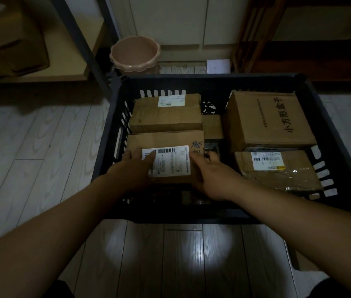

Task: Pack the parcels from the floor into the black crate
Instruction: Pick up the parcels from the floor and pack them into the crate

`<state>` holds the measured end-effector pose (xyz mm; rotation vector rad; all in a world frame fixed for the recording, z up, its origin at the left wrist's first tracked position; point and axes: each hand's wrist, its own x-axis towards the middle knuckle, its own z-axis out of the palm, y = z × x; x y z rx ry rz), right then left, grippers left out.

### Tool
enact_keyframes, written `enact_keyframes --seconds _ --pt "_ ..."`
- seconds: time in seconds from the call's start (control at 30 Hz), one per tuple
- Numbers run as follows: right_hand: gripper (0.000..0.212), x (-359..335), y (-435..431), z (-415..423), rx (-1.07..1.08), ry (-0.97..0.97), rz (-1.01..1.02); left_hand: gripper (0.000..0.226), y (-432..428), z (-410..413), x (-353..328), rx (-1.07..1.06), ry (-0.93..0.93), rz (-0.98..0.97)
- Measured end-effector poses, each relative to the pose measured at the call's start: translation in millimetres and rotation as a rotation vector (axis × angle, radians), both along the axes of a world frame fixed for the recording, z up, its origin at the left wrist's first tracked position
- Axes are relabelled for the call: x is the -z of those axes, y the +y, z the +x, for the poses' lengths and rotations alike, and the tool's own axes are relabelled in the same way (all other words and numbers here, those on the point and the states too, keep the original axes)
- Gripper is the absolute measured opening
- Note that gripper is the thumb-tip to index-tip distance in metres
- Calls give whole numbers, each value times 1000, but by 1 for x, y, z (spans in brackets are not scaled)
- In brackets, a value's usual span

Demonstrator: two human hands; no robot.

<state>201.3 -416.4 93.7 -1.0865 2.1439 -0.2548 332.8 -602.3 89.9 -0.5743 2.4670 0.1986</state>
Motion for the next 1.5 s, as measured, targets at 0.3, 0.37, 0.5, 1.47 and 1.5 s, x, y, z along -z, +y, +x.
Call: enact_keyframes --seconds 0.3,0.37,0.5,1.47,1.5 --pt "95 -70 24 12 213 -54 -47 96 23 7 -75 -236 220 215" --pt "90 -112 33 17 264 -92 -53 100 29 10 -115 -230 204 226" --pt "86 -208 58 28 325 -126 -80 102 42 19 -217 -254 183 229" --pt "80 -702 292 126 482 356 -187 76 272 104 -739 -184 546 213" --pt "80 -709 300 129 478 363 -196 76 281 105 -745 -183 559 205"
